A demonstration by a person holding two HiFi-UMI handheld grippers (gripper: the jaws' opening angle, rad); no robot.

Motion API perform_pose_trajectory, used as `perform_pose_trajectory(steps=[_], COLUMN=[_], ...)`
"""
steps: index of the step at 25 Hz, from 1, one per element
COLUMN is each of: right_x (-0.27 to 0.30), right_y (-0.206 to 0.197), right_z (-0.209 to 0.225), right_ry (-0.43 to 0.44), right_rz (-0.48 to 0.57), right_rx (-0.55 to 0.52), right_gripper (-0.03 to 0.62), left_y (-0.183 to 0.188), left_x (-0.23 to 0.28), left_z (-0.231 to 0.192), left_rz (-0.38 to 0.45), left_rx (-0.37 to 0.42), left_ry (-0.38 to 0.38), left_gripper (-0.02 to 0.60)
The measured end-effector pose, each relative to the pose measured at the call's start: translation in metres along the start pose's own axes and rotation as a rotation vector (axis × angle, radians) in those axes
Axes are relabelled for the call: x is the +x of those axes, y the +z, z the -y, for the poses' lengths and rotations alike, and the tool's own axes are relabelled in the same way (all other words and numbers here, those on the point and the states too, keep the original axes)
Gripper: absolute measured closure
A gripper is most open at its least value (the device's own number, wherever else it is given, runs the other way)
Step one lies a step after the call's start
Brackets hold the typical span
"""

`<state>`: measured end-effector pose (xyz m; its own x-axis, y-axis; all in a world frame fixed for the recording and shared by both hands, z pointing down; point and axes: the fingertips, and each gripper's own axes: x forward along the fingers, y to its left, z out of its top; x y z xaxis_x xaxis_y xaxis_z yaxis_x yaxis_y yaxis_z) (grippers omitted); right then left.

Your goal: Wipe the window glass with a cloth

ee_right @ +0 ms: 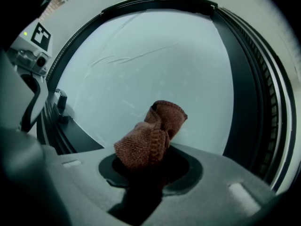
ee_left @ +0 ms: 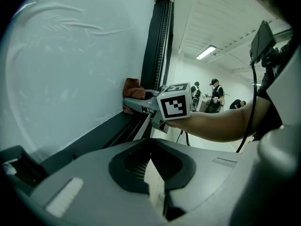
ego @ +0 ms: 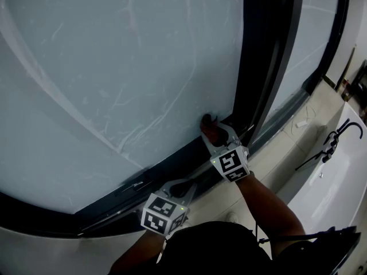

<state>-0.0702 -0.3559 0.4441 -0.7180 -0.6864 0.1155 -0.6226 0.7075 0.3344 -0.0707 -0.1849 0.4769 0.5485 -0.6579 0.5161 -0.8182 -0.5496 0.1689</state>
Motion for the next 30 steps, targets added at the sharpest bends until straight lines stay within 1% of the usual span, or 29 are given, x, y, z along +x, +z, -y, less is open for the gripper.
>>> perform_pose_trajectory(steps=[9, 14, 17, 20, 26, 28, 30], right_x=[0.001, 0.000, -0.005, -0.018, -0.050, -0.056, -0.056], right_y=[-0.012, -0.011, 0.004, 0.048, 0.190, 0.228, 0.255], right_z=[-0.004, -0.003, -0.001, 0.000, 0.003, 0.007, 0.014], right_ry=[-0.007, 0.024, 0.048, 0.045, 0.044, 0.051, 0.049], right_rz=[-0.062, -0.081, -0.074, 0.018, 0.304, 0.353, 0.375], right_rx=[-0.048, -0.015, 0.022, 0.030, -0.039, -0.035, -0.041], right_gripper=[0.485, 0.485, 0.485, 0.485, 0.485, 0.485, 0.485], left_y=[-0.003, -0.003, -0.003, -0.003, 0.000, -0.001, -0.001], left_x=[-0.002, -0.007, -0.010, -0.013, -0.018, -0.020, -0.022], left_z=[0.000, -0.003, -0.005, -0.006, -0.006, -0.007, -0.007], left_rz=[0.004, 0.013, 0.017, 0.018, 0.031, 0.035, 0.038], left_rx=[-0.002, 0.000, -0.002, -0.003, 0.003, 0.003, 0.000], left_ry=[-0.001, 0.004, 0.008, 0.011, 0.014, 0.018, 0.021], left_gripper=[0.565, 0.565, 0.565, 0.565, 0.565, 0.565, 0.565])
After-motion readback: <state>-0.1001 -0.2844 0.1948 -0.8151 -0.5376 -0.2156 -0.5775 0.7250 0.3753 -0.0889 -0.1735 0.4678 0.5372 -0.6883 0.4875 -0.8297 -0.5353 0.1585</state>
